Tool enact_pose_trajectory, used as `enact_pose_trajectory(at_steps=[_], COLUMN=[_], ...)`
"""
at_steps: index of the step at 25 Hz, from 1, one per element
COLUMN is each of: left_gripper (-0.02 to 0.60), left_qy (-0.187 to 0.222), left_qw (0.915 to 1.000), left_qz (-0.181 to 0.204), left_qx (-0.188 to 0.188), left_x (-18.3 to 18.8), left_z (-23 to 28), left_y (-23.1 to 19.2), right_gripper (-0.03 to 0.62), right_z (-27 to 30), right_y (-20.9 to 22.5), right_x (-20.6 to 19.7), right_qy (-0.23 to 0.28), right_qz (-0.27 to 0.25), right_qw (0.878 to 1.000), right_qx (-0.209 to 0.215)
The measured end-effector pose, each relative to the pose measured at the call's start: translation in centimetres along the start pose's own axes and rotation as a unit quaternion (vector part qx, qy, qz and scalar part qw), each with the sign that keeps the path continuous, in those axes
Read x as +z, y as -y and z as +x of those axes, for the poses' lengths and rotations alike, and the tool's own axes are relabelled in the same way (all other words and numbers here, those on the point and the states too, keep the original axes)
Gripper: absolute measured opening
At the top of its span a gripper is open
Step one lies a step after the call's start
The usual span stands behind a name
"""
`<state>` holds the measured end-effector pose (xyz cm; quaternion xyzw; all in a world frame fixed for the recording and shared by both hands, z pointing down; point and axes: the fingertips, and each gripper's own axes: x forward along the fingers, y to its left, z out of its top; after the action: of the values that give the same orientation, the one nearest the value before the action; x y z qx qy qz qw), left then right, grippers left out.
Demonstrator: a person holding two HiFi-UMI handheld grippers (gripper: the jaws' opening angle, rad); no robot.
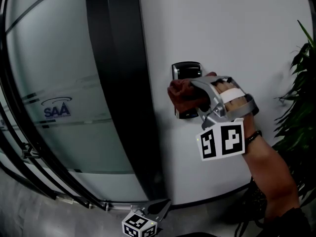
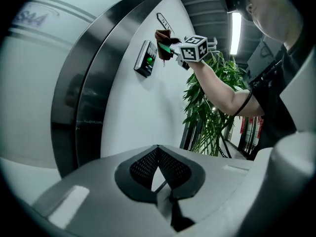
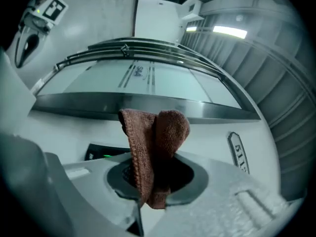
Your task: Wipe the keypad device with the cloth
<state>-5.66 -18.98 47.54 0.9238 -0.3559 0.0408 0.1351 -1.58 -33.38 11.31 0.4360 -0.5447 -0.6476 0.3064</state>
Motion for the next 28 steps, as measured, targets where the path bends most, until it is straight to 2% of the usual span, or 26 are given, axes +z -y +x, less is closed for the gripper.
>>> enact_pose_trajectory(at_steps=[4, 7, 11, 19, 28], left_gripper=[0.017, 0.017, 0.017, 0.017, 0.017], left_qy=[-0.002, -0.004, -0.005, -0.010, -0.013], left_qw=[0.9999, 0.9999, 1.0000, 0.9999, 0.9999], left_qz=[-0.001, -0.003, -0.003, -0.001, 0.000], left_qx=[0.010, 0.011, 0.005, -0.002, -0.011], left_x=[0.0, -0.1, -0.2, -0.4, -0.5], left_z=[-0.6, -0.8, -0.7, -0.7, -0.6], left_y=[-0.7, -0.9, -0.7, -0.7, 0.0], right_gripper=[0.055, 0.055, 0.055, 0.055, 0.055], right_z=[3.2, 4.7, 5.4, 4.5, 3.8], right_y=[3.4, 4.4, 3.3, 1.1, -1.4], right_x=[-1.1, -1.6, -1.8, -2.1, -2.2], right_qy=[-0.042, -0.055, -0.065, -0.072, -0.074], right_qz=[-0.015, -0.006, -0.017, -0.014, -0.004], right_qw=[0.999, 0.998, 0.998, 0.997, 0.997], right_qx=[-0.025, -0.026, -0.019, -0.031, -0.014])
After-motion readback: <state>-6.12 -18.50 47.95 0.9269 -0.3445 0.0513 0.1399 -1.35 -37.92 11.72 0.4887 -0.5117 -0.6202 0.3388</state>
